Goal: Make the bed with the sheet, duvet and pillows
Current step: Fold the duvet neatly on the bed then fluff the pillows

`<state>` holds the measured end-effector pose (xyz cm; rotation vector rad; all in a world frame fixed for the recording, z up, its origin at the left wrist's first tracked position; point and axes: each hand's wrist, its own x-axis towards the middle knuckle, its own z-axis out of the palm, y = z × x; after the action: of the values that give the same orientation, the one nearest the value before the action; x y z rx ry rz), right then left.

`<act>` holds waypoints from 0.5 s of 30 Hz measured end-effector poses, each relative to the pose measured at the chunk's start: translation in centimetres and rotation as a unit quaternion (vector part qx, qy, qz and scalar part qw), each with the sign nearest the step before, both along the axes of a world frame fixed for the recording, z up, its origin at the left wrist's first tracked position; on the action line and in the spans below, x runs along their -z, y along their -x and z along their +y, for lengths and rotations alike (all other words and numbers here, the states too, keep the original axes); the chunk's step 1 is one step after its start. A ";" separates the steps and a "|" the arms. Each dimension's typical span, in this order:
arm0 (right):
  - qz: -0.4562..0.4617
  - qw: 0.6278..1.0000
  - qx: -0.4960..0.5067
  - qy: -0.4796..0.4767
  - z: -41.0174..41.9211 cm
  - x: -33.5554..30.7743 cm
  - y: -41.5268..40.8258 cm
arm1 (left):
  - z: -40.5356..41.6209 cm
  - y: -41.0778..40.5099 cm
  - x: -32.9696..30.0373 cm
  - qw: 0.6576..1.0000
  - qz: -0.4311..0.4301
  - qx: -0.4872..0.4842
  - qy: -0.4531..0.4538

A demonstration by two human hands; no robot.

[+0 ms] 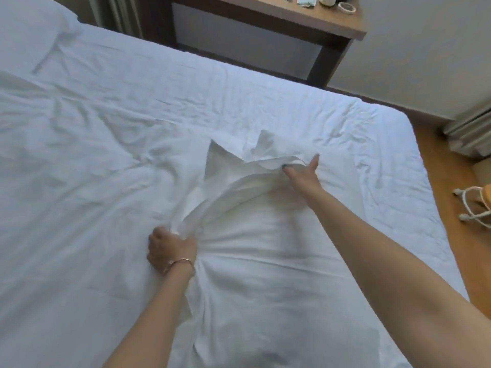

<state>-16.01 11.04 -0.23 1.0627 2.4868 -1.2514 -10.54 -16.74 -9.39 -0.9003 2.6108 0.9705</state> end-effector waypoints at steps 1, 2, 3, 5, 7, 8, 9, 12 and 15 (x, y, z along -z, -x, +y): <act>0.039 0.997 -0.004 0.072 -1.6 -0.3 1.7 | 1.4 0.3 -0.5 0.990 0.113 0.066 0.048; 0.086 0.984 -0.010 0.158 -3.2 -0.3 3.5 | 3.0 0.7 -1.2 0.958 0.238 0.143 0.076; 0.149 0.946 0.009 0.287 -5.0 -0.9 5.1 | 4.6 1.1 -1.8 0.912 0.328 0.231 0.085; 0.265 0.815 0.089 0.508 -7.6 -2.8 8.6 | 6.6 2.1 -1.9 0.828 0.379 0.402 0.094; 0.312 0.781 0.081 0.535 -8.9 -5.5 11.7 | 6.9 3.6 -1.3 0.811 0.250 0.509 0.145; 0.315 0.825 0.032 0.469 -9.1 -6.3 12.2 | 6.4 4.5 -0.5 0.813 0.147 0.531 0.190; 0.297 0.881 -0.028 0.367 -8.6 -6.0 12.1 | 5.7 5.4 0.3 0.819 0.062 0.522 0.231; 0.146 0.970 -0.192 0.031 -5.5 -2.1 8.4 | 3.7 8.9 1.2 0.890 -0.076 0.383 0.236; -0.123 0.924 -0.264 -0.249 -0.7 3.9 1.5 | 4.6 11.7 1.1 0.915 0.002 0.362 0.177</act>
<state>-17.50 10.33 -4.16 0.5043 2.6751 -0.3197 -22.29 -12.09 -10.52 0.0654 2.7989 0.3049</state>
